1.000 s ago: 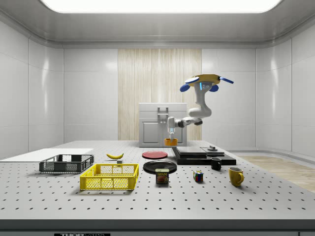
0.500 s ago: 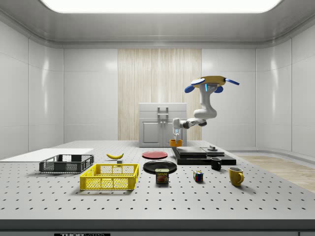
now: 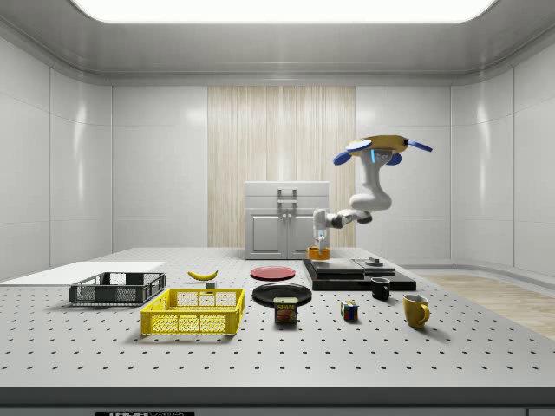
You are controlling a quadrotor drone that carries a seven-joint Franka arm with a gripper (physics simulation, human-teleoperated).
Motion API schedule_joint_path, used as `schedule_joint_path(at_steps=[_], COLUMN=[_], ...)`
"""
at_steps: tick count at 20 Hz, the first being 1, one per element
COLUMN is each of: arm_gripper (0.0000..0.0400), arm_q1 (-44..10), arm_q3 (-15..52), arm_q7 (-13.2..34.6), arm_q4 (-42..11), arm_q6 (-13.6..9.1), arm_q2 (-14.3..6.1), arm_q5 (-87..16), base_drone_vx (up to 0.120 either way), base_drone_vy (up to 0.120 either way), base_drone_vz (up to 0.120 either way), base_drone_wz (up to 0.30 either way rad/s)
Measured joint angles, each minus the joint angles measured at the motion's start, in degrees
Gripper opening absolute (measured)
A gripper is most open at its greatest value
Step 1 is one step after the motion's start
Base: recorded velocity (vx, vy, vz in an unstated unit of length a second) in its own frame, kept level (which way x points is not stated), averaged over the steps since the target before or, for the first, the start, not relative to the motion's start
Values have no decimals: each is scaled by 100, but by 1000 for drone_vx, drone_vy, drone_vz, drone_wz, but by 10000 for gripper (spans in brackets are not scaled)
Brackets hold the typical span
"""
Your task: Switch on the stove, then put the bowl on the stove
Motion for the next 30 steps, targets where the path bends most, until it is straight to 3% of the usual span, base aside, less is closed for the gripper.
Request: schedule_joint_path(at_steps=[11, 21, 22, 23, 25, 27, 30], arm_gripper=[100, 100, 124, 185, 269, 321, 363], arm_q1=[-2, -84, -90, -95, -98, -82, -41], arm_q3=[0, -336, -364, -387, -409, -365, -222], arm_q7=[1, -4, -5, -7, -9, -11, -12], arm_q4=[0, 165, 180, 192, 204, 178, 102], arm_q6=[3, 165, 177, 186, 192, 163, 85], arm_q2=[-4, 31, 36, 42, 50, 50, 41], arm_q5=[2, -310, -336, -358, -381, -343, -214], base_drone_vx=[-120, -4, 0, 0, 0, 0, 0], base_drone_vy=[0, 0, 0, 0, 0, 0, 0], base_drone_vz=[0, 0, 0, 0, 0, 0, 0], base_drone_wz=[0, 0, 0, 0, 0, 0, 0])
